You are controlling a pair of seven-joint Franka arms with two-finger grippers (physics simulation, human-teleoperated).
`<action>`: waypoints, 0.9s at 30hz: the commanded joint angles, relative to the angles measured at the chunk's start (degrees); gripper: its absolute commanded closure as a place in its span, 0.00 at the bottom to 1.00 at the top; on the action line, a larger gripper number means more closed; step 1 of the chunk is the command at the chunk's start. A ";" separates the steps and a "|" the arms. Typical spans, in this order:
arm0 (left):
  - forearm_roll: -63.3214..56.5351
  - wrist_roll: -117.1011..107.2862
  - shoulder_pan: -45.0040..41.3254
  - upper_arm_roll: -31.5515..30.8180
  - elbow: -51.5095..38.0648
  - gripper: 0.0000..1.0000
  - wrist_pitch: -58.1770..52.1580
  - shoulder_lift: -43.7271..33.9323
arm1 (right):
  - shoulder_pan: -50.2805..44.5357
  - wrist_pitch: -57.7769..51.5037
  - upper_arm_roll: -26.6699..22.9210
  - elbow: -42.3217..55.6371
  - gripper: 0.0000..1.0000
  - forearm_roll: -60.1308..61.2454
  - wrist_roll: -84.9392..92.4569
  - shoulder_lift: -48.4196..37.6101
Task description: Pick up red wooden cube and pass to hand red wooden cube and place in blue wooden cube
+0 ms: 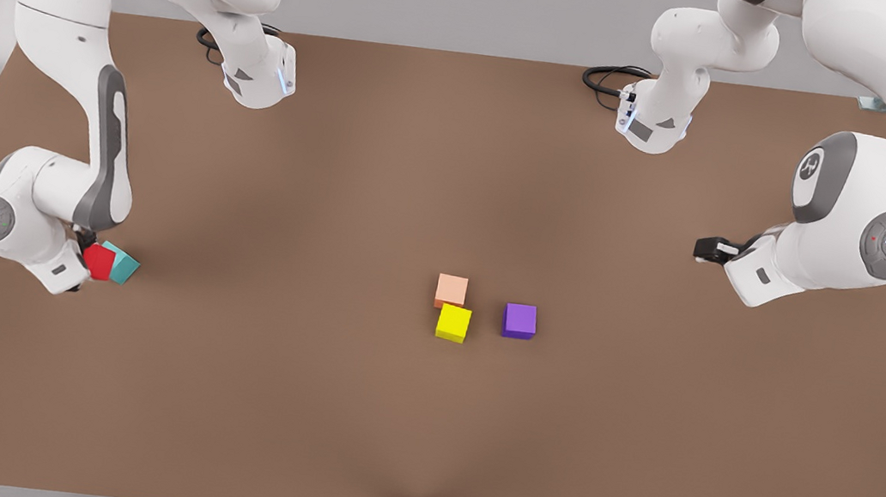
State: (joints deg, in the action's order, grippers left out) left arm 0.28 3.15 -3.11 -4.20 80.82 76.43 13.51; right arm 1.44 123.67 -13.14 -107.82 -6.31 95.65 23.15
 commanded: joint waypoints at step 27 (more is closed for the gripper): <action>0.16 -5.26 0.39 -0.01 -0.05 0.00 -0.67 0.29 | 3.57 13.52 0.14 -9.25 0.00 0.86 -17.43 0.41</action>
State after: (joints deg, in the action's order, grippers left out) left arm 0.47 -0.95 -2.68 -4.20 80.80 75.80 13.87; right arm 5.01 136.49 -13.02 -117.10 -5.53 82.35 23.59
